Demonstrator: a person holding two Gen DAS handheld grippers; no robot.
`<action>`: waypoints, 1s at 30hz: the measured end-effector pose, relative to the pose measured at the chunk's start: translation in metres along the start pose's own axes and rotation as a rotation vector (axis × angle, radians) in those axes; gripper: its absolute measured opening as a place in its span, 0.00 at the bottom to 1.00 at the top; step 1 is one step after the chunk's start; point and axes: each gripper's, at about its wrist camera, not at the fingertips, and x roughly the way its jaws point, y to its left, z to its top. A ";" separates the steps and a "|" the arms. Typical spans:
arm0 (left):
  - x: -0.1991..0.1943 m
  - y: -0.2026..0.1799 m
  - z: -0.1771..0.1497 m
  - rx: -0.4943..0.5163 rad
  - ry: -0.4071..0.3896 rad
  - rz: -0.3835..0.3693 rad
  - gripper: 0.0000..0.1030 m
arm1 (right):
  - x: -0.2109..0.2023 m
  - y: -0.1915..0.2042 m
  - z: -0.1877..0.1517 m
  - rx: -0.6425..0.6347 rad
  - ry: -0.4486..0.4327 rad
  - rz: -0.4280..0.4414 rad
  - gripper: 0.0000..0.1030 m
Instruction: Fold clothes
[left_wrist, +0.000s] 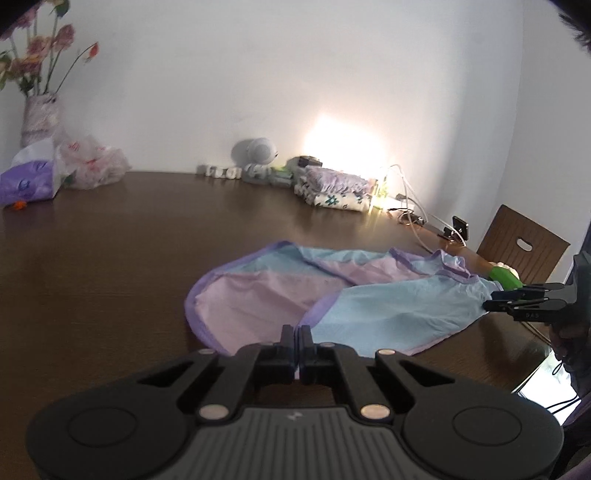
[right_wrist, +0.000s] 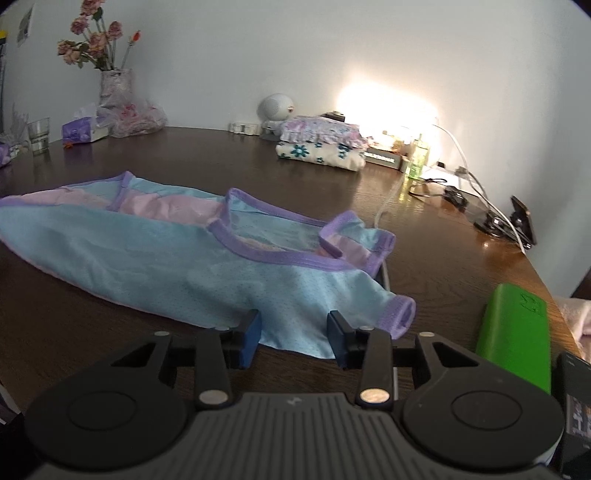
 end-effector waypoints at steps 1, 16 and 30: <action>0.000 0.001 -0.003 -0.008 0.010 0.005 0.00 | -0.001 -0.001 0.000 0.005 -0.001 -0.004 0.38; 0.001 0.004 -0.017 0.034 0.041 0.118 0.03 | 0.012 0.010 0.013 0.006 0.044 0.035 0.38; -0.005 0.006 -0.006 0.030 0.043 0.153 0.25 | -0.029 0.003 0.027 0.098 0.088 0.110 0.48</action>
